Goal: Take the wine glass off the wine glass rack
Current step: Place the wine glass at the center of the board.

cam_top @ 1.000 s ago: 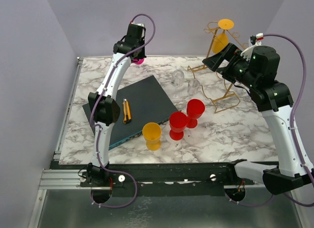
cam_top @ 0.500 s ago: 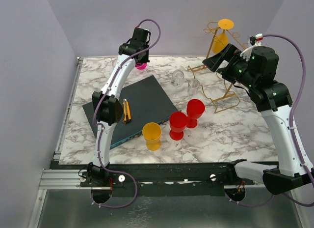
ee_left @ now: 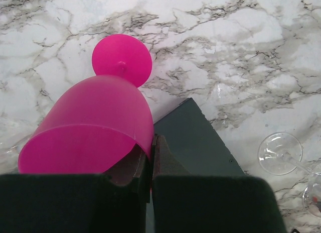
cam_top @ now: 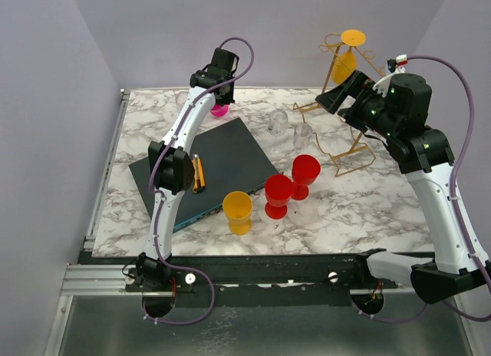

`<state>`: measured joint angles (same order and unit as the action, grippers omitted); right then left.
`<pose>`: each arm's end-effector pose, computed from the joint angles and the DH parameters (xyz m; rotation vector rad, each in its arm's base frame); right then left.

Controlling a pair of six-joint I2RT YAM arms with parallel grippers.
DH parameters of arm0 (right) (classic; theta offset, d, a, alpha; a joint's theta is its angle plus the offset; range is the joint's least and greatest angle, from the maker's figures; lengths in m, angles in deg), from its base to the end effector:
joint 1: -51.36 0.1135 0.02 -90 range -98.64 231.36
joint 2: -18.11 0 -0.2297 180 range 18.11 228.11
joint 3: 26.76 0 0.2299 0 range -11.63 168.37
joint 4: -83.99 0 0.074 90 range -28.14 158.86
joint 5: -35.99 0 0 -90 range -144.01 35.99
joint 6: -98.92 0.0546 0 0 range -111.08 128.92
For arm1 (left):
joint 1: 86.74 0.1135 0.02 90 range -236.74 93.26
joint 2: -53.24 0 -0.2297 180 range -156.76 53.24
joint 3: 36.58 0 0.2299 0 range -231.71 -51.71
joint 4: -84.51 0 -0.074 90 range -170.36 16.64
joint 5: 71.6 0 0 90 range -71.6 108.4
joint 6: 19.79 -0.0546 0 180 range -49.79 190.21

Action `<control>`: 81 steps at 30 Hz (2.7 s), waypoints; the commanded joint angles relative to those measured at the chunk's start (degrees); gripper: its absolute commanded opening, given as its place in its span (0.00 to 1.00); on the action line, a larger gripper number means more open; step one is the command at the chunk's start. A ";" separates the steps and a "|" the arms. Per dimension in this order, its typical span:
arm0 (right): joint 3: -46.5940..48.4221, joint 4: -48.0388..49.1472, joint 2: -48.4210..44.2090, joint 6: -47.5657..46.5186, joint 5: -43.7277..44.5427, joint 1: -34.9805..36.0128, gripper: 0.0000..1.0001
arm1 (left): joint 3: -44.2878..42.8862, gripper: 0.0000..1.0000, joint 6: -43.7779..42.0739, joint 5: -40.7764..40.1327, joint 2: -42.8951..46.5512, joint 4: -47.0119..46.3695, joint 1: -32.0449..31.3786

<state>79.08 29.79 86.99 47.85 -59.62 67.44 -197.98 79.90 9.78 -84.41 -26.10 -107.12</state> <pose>0.2325 0.0726 0.4280 0.3154 1.9140 0.7438 0.4619 -0.1629 0.2693 0.1474 2.3526 -0.0777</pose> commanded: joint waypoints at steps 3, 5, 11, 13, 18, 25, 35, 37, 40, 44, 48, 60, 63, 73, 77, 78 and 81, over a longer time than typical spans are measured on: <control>-0.97 0.91 -0.06 -0.53 1.30 0.22 1.00 | -1.91 0.00 -0.55 -1.14 -1.12 1.37 -0.36; -1.21 0.93 -0.16 -0.40 1.30 0.25 1.00 | -1.92 0.00 -0.49 -0.96 -1.19 1.33 -0.36; -1.78 1.27 -0.31 -0.25 1.21 0.23 1.00 | -1.91 0.02 -0.53 -0.99 -1.05 1.77 -0.36; -1.91 1.28 -0.24 -0.26 1.21 0.22 1.00 | -1.75 0.02 -0.46 -0.88 -1.05 1.90 -0.36; -2.08 1.35 -0.40 -0.18 1.30 0.27 1.00 | -1.55 0.03 -0.37 -0.63 -1.12 2.30 -0.36; -2.66 1.58 -0.79 0.02 1.23 0.27 1.00 | -1.47 0.05 -0.20 -0.56 -0.83 3.08 -0.62; -2.94 1.37 -1.59 0.34 1.21 0.26 1.00 | -0.85 0.05 -0.07 -0.76 0.16 4.53 -1.16; -3.02 1.38 -1.73 0.48 1.12 0.27 1.00 | -0.78 0.05 0.00 -0.78 0.48 4.84 -1.21; -3.24 1.28 -2.24 0.63 1.04 0.25 1.00 | -0.63 0.05 0.05 -0.72 0.93 5.48 -1.32; -3.28 1.01 -2.61 0.84 0.99 0.27 1.00 | -0.64 0.05 0.06 -0.61 1.13 6.32 -1.39; -3.35 0.92 -2.82 0.88 1.08 0.27 1.00 | -1.17 0.09 0.04 -0.52 1.12 6.77 -1.50; -3.59 1.10 -2.42 1.34 0.86 0.27 1.00 | -4.54 0.35 -0.55 -1.26 -1.18 6.08 -1.49; -3.39 0.97 -2.22 1.22 0.99 0.27 1.00 | -4.76 0.41 -0.55 -1.56 -1.07 4.96 -1.47; -2.43 0.69 -1.73 0.89 1.78 0.27 1.00 | -5.51 0.53 -0.79 -2.36 0.07 2.10 -1.44; -1.95 0.07 -1.70 0.84 2.16 0.25 1.00 | -5.51 0.57 -1.05 -2.54 0.77 1.17 -1.45; -1.82 0.07 -1.77 0.92 2.22 0.25 1.00 | -5.51 0.59 -1.07 -2.52 0.95 0.96 -1.44; -1.73 -0.29 -2.01 1.12 2.43 0.26 1.00 | -5.38 0.64 -1.16 -2.52 1.45 0.42 -1.46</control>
<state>76.15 30.16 85.22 49.12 -59.12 67.44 -201.28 79.49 8.68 -84.69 -24.00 -108.26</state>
